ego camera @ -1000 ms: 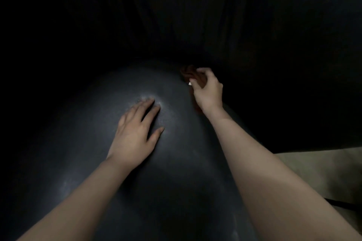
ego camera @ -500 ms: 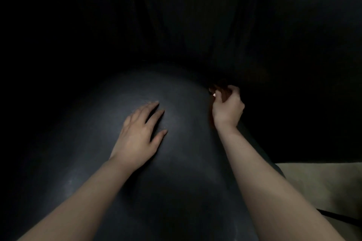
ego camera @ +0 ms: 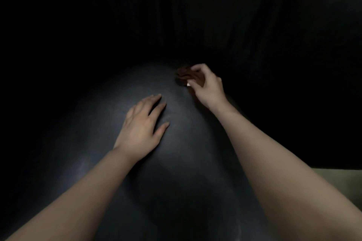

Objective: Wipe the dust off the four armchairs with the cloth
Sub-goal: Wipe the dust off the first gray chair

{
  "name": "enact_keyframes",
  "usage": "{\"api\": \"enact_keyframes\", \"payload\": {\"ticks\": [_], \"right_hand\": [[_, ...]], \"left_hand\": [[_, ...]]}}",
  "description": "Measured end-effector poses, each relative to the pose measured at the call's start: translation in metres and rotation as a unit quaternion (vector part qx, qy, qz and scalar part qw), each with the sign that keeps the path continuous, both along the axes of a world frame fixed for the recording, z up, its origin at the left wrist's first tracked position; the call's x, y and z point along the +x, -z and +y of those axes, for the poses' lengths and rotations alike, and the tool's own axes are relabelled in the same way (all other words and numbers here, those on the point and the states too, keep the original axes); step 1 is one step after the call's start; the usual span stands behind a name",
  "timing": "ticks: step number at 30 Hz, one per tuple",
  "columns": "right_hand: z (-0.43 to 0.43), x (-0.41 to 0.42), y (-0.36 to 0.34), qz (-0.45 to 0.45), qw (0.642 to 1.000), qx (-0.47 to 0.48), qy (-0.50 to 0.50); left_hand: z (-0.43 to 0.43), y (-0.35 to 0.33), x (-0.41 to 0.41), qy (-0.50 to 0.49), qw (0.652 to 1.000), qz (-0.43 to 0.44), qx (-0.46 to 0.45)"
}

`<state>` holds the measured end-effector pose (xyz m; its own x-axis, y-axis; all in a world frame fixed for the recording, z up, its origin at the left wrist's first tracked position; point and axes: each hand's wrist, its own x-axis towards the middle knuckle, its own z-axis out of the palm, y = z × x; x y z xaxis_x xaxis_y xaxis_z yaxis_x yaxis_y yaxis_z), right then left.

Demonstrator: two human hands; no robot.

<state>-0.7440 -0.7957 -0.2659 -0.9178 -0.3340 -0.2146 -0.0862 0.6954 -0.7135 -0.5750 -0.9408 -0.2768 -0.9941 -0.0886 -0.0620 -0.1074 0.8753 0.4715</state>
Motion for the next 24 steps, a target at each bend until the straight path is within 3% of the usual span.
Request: {"api": "enact_keyframes", "payload": {"ticks": [4, 7, 11, 13, 15, 21, 24], "right_hand": [[0.026, 0.042, -0.009, -0.002, 0.991, -0.019, -0.136], [0.060, 0.074, -0.016, 0.025, 0.982, -0.012, -0.185], [0.110, 0.065, -0.013, 0.119, 0.992, 0.007, -0.044], [0.116, 0.054, -0.006, 0.119, 0.992, 0.014, 0.027], [0.108, 0.059, 0.001, 0.118, 0.992, 0.025, 0.022], [0.139, 0.132, -0.005, 0.161, 0.955, 0.005, -0.250], [0.173, 0.141, -0.011, 0.146, 0.938, 0.001, -0.313]], "left_hand": [[0.009, -0.005, 0.013, -0.032, 0.999, -0.014, -0.004], [0.020, -0.008, 0.031, -0.042, 0.999, -0.021, -0.003], [0.037, -0.010, 0.048, -0.051, 0.998, -0.024, 0.003], [0.046, -0.011, 0.052, -0.064, 0.998, -0.021, 0.010], [0.054, -0.011, 0.056, -0.079, 0.997, -0.016, 0.011], [0.076, -0.017, 0.076, -0.132, 0.991, -0.006, 0.007], [0.089, -0.020, 0.086, -0.156, 0.988, -0.005, -0.006]]}}
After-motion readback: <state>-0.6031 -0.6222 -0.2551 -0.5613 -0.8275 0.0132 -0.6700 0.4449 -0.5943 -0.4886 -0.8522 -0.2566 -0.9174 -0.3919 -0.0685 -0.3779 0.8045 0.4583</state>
